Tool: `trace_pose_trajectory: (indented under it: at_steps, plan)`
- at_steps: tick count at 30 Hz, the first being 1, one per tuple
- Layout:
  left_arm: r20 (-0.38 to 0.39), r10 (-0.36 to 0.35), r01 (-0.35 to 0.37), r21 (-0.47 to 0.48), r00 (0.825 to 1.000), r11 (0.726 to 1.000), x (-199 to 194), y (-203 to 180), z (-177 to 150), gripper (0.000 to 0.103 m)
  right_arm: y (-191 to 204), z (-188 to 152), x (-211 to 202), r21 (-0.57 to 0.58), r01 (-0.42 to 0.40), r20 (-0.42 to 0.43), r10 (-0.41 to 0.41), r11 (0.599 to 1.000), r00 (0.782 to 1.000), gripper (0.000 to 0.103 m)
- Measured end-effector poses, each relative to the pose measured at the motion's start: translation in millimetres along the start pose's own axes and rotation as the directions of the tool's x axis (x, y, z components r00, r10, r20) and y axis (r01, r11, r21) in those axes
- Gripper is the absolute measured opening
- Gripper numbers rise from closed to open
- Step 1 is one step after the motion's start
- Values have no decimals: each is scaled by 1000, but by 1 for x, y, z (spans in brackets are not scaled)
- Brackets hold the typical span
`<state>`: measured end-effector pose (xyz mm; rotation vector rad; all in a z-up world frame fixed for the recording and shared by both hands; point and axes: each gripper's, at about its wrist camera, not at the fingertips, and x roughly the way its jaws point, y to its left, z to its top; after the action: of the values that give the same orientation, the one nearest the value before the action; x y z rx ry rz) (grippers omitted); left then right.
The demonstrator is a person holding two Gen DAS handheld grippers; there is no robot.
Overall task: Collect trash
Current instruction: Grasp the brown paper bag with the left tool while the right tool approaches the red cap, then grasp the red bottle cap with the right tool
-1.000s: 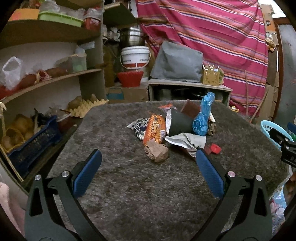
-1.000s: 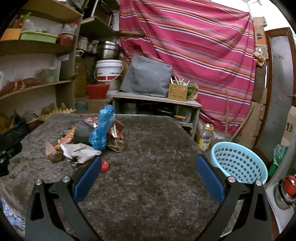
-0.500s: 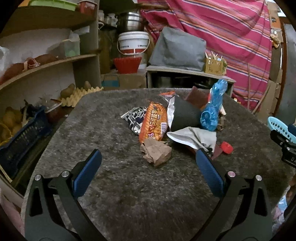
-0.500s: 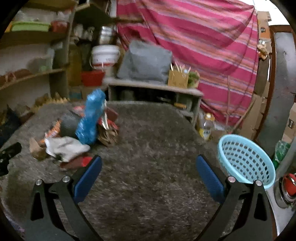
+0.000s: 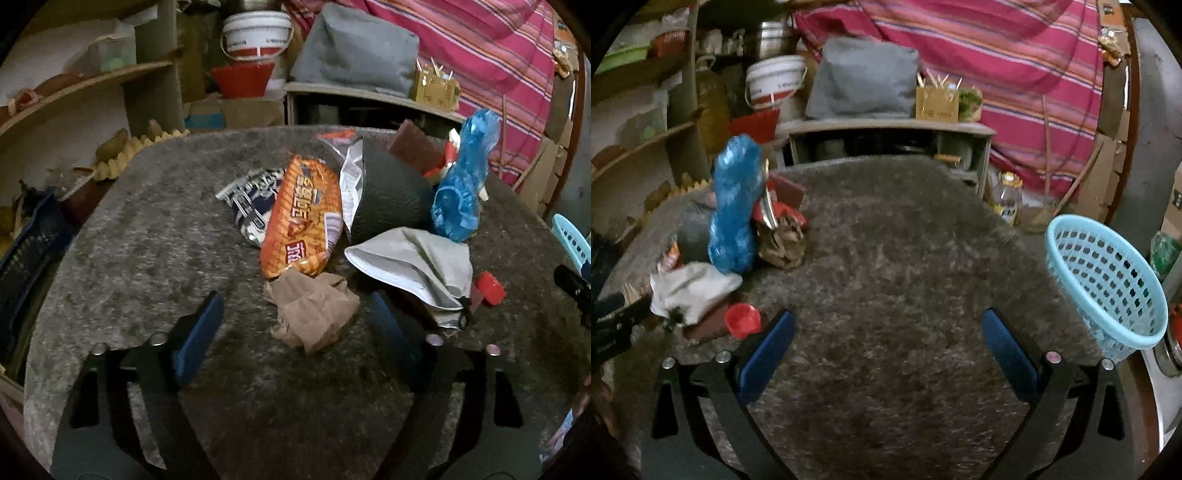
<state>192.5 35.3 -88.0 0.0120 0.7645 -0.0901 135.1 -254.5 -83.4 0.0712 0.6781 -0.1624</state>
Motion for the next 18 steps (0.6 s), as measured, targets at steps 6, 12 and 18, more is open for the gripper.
trace_pose_trajectory:
  at_steps: [6, 12, 18]
  plan:
    - [-53, -108, 106, -41, 993, 994, 13, 9, 2, 45, 10, 0, 7, -37, -41, -23, 40, 998, 999, 98]
    - [-31, -50, 51, 23, 998, 998, -5, 10, -3, 45, 27, -1, 11, -62, -117, -57, 114, 991, 992, 81]
    - [20, 10, -11, 29, 1000, 1000, -32, 34, -6, 45, 53, -2, 15, -88, -193, -81, 187, 977, 979, 72]
